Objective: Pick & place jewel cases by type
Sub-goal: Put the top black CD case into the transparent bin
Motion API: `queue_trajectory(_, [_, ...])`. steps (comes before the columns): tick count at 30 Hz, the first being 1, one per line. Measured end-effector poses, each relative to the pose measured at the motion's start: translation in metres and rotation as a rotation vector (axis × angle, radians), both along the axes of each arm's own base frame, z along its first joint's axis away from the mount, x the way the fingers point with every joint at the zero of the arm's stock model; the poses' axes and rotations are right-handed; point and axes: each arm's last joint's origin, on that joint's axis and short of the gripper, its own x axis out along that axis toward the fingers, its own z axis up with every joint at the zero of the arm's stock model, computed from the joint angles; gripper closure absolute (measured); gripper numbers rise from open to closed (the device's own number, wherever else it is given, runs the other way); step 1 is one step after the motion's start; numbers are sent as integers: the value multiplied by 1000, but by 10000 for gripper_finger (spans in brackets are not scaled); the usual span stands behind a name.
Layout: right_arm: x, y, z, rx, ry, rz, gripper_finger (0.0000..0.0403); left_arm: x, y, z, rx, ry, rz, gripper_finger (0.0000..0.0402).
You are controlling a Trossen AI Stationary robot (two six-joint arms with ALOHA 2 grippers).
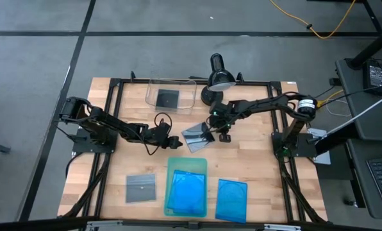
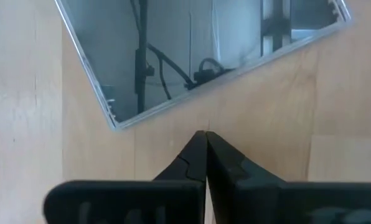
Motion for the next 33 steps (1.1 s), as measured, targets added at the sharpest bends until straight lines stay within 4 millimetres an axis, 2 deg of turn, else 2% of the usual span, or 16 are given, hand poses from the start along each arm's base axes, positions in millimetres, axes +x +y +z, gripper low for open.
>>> queue_trajectory(17, [36,5,-4,71,-57,80,397,-1,1,-1,-10,7,37,196])
queue_trajectory(24, [54,3,-1,104,-98,97,397,-13,1,-14,-52,181,91,197])
queue_trajectory(33, [62,7,1,95,-125,114,397,-15,2,-15,-18,210,135,197])
